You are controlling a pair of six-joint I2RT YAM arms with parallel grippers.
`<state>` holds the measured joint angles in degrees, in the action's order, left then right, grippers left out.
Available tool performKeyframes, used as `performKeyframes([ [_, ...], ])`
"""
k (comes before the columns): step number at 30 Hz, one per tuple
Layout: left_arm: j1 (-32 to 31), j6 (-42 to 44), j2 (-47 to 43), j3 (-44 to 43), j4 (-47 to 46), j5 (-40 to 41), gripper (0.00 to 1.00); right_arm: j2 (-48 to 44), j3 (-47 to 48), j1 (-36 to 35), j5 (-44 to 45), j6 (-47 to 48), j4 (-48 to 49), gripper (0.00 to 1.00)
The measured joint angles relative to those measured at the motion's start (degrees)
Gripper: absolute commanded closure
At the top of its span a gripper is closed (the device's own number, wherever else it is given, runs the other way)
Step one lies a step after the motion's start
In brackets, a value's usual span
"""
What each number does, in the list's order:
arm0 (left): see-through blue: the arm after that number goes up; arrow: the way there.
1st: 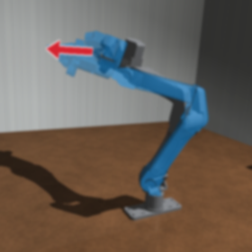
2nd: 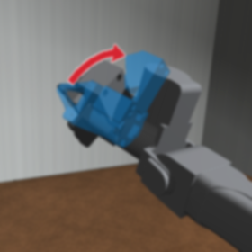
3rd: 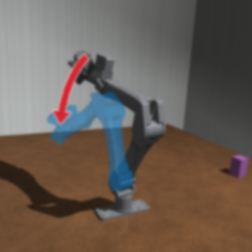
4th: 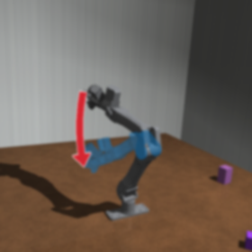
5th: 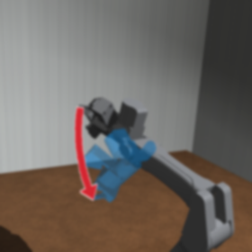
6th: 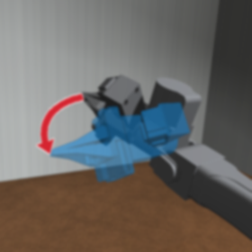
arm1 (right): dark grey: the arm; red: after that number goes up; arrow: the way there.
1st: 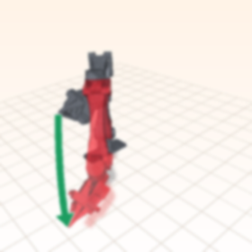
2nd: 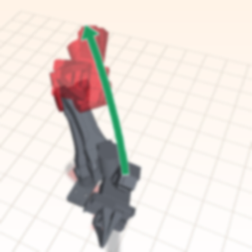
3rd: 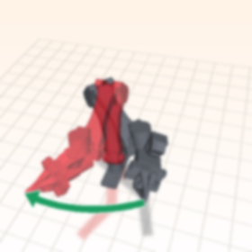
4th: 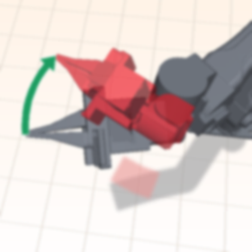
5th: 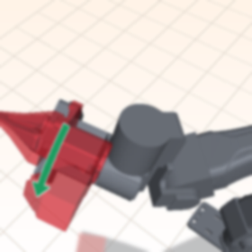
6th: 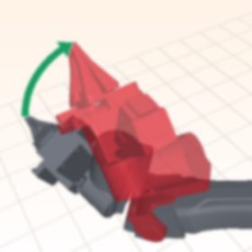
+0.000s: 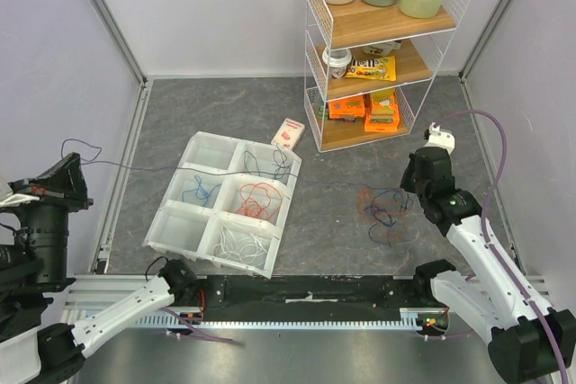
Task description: Untangle the cables
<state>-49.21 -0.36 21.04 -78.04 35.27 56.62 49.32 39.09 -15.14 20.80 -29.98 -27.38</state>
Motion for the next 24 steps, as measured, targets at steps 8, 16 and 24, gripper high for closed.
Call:
performKeyframes([
  [8,-0.04,-2.60,8.48,-1.95,3.37,-11.10,0.98,-1.88,0.22,-0.76,-22.12,5.25,7.91,1.00],
  [16,-0.09,-8.52,29.57,8.37,-3.23,-50.64,0.98,4.42,6.38,-18.88,-38.69,5.07,14.86,1.00],
  [24,-0.13,-19.02,35.39,22.10,-20.74,-73.90,0.98,2.47,6.27,-21.44,-40.06,-6.71,23.47,1.00],
])
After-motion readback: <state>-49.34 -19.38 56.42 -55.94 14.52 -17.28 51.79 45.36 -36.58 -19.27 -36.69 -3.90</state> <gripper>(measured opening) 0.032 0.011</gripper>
